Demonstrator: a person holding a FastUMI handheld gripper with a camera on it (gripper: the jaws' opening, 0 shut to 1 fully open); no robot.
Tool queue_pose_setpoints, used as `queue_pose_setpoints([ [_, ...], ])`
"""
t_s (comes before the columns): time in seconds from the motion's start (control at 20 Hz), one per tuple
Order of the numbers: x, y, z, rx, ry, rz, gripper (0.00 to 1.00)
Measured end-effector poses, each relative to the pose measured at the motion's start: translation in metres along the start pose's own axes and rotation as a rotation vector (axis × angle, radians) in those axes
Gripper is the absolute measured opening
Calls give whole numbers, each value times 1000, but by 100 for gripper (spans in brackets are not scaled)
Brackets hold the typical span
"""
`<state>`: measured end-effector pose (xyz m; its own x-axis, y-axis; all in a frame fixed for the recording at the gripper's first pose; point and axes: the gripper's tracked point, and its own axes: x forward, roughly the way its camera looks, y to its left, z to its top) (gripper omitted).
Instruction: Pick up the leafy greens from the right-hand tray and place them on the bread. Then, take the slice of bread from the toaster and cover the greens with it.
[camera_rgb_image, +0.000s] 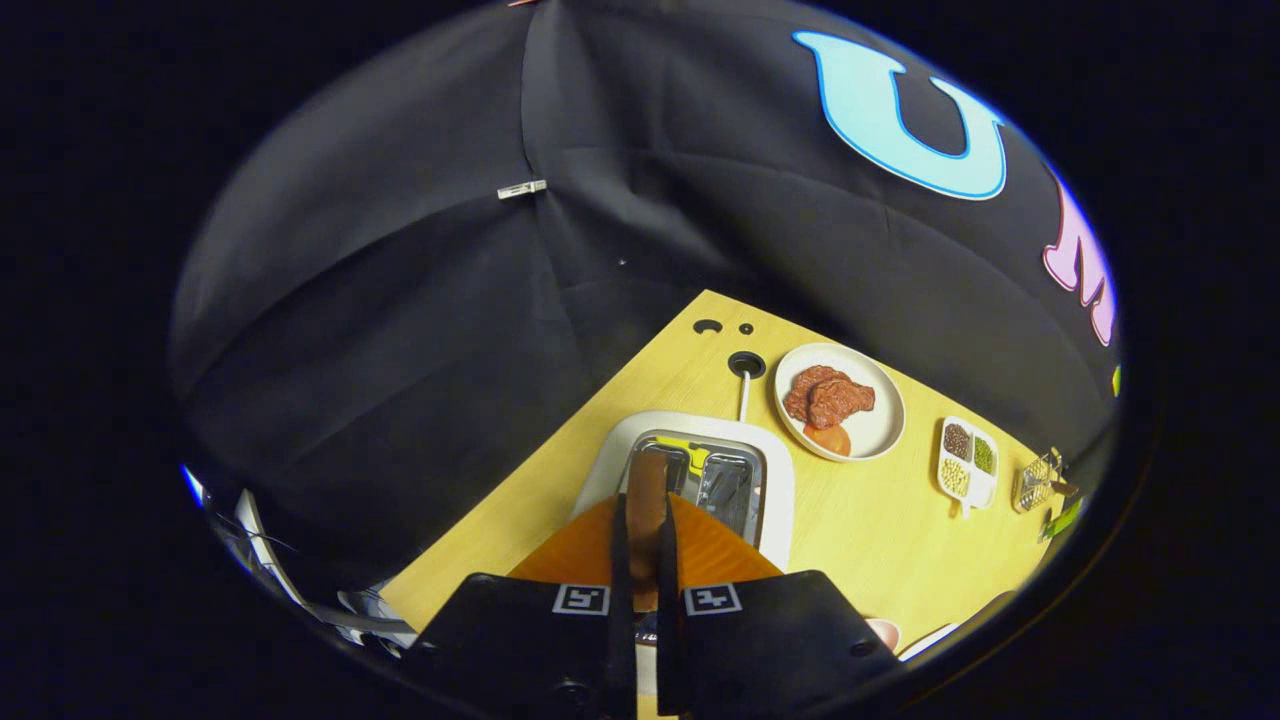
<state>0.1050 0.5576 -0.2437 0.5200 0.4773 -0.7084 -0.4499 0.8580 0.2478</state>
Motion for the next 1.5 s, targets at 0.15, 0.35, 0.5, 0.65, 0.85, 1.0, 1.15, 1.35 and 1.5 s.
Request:
queue_pose_setpoints([
  [0.15, -21, 1, 15, 34, -51, 31, 12],
  [0.35, -59, -2, 39, 95, -133, 77, 12],
  [0.5, -99, -5, 60, 120, -208, 126, 12],
  [0.65, -146, -30, 63, 118, -288, 120, 12],
  [0.85, -195, -88, 28, 132, -327, 38, 12],
  [1.0, -214, -135, -17, 162, -302, -54, 12],
  [1.15, -224, -170, -64, 206, -260, -134, 12],
  [1.35, -222, -202, -116, 291, -223, -203, 12],
  [1.5, -208, -211, -150, 348, -187, -227, 12],
])
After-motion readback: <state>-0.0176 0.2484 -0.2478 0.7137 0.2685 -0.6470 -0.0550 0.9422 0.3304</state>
